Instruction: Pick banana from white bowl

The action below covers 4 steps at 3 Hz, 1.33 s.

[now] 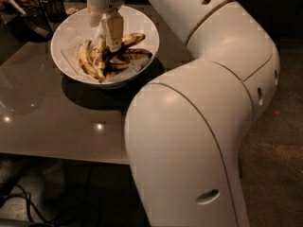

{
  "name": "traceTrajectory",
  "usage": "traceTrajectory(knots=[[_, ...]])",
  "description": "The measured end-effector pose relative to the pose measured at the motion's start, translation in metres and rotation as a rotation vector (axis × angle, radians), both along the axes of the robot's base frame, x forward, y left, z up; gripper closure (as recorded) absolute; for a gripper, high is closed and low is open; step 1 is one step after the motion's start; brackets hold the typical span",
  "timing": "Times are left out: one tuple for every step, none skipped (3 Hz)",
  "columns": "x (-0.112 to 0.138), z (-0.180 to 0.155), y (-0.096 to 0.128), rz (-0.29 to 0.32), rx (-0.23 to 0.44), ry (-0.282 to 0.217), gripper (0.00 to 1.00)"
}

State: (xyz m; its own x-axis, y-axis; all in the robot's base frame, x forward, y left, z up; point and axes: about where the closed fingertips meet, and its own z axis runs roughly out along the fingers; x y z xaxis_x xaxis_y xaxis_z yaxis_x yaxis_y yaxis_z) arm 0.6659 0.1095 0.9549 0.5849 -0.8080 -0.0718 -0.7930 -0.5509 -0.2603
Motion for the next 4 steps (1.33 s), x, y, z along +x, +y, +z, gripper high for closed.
traceTrajectory(knots=[[0.001,-0.014,0.003,0.014,-0.012,0.024,0.37],[0.002,-0.023,0.003,0.023,-0.021,0.04,0.39],[0.001,-0.03,0.002,0.029,-0.024,0.053,0.38],[-0.001,-0.036,0.0,0.032,-0.026,0.066,0.38]])
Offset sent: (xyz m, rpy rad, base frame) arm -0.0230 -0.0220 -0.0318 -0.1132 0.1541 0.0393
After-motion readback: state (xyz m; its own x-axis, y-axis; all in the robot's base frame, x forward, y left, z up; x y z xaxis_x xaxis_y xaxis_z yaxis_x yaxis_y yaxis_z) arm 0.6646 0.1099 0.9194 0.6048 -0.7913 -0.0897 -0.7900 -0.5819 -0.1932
